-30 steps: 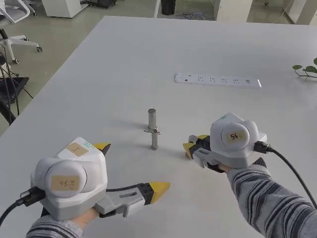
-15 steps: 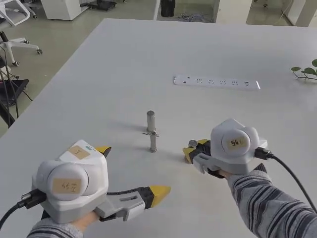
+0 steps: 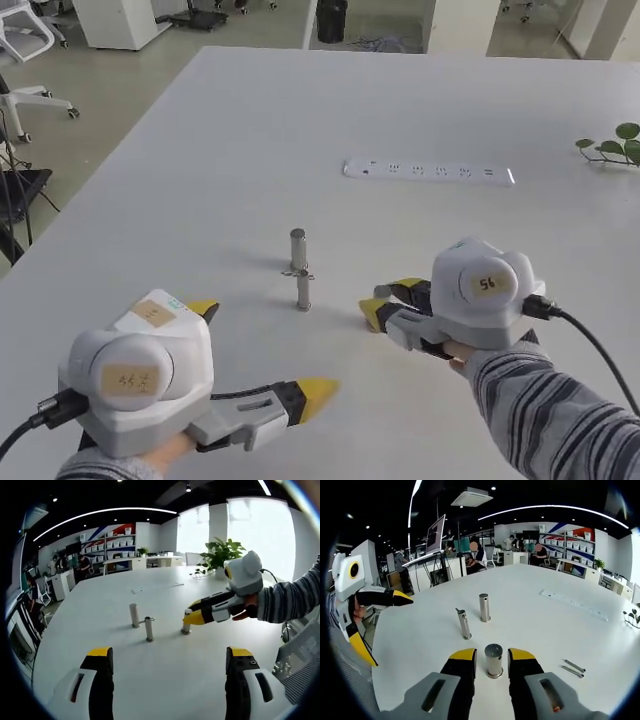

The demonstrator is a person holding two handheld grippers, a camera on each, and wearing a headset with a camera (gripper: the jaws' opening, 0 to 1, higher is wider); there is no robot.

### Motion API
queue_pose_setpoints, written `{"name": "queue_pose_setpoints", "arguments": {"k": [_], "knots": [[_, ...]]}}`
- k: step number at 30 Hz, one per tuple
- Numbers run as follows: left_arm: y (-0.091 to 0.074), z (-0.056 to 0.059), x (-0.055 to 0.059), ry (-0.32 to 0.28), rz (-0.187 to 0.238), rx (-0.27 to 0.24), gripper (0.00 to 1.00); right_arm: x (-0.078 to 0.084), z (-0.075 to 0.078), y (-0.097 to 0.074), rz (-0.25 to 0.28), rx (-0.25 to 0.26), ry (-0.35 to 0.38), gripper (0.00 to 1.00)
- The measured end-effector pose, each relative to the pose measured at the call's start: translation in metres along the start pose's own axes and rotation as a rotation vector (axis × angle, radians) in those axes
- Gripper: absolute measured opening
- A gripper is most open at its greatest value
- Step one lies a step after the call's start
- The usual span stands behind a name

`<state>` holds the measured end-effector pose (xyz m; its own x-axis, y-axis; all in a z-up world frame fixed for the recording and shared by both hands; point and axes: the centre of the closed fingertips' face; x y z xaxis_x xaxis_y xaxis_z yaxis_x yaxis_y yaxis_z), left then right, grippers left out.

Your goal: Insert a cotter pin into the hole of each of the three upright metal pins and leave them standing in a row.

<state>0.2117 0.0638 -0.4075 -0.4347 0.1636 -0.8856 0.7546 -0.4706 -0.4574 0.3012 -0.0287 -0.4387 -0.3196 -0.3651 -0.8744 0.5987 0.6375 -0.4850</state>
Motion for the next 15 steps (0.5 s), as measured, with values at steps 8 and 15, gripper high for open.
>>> {"name": "queue_pose_setpoints", "arguments": {"k": [8,15], "knots": [[-0.001,0.0,0.0,-0.003,0.002,-0.01,0.93,-0.003,0.011,-0.02,-0.002,-0.016,0.003,0.23],[-0.002,0.0,0.002,0.013,-0.016,-0.022,0.92,0.005,0.031,-0.035,-0.018,0.007,0.049,0.22]]}}
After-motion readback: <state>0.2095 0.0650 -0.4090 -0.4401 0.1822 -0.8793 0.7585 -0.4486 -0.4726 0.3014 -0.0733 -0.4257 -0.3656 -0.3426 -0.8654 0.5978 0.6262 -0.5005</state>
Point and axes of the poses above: the centre of the closed fingertips' face, and the gripper's own axes: y roughly forward along the fingers, z roughly to its right, x roughly out of its underside, and after that the axes turned 3 degrees about -y, right-handed
